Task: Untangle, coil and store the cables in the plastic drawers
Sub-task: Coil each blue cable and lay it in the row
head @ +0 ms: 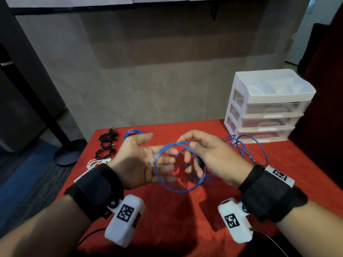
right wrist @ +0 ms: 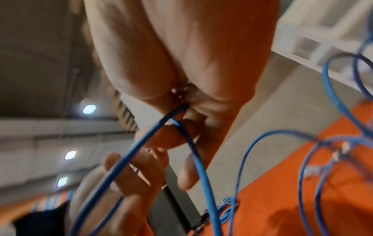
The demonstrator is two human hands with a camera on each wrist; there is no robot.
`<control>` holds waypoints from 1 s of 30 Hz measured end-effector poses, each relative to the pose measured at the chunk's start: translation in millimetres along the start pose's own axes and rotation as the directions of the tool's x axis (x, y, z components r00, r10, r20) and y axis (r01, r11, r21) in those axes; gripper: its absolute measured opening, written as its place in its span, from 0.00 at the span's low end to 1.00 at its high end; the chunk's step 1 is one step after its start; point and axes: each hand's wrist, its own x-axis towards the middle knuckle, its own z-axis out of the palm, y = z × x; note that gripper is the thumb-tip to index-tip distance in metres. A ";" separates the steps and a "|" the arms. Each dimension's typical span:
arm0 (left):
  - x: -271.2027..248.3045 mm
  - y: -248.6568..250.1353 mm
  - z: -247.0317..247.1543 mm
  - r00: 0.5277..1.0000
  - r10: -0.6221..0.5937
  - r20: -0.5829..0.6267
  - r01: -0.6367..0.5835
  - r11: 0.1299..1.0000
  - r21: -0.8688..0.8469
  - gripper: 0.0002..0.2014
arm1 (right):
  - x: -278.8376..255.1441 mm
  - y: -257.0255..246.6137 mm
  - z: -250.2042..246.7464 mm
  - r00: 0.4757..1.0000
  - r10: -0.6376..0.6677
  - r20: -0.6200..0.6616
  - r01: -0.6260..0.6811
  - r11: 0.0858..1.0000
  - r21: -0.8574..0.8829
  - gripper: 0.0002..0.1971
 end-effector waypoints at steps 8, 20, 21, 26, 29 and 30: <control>8.6 5.8 1.2 0.993 0.105 -0.056 -0.083 0.950 0.300 0.18 | 12.0 -3.3 -8.2 0.989 -0.028 0.142 0.065 0.963 -0.261 0.11; 44.0 -16.3 -46.4 0.922 0.346 -0.174 -0.353 0.936 -0.010 0.17 | 58.1 56.8 -29.6 0.988 -0.059 -0.142 0.033 0.983 -0.180 0.10; 49.3 -21.0 -50.7 0.908 0.352 -0.225 -0.372 0.927 -0.049 0.17 | 57.1 62.6 -24.9 0.989 -0.103 -0.108 0.059 0.934 -0.353 0.10; 65.5 -35.2 -56.6 0.878 0.284 -0.386 -0.404 0.871 -0.279 0.16 | 57.1 72.8 -6.7 0.993 0.101 -0.056 -0.113 0.952 -0.284 0.16; 69.2 -40.6 -41.6 0.894 0.240 -0.378 -0.383 0.847 -0.368 0.15 | 62.8 59.4 7.8 0.962 0.202 -0.184 -0.158 0.960 0.229 0.12; 70.8 -43.2 -38.5 0.893 0.242 -0.378 -0.389 0.839 -0.381 0.15 | 63.6 55.3 12.9 0.959 0.199 -0.203 -0.125 0.936 0.329 0.11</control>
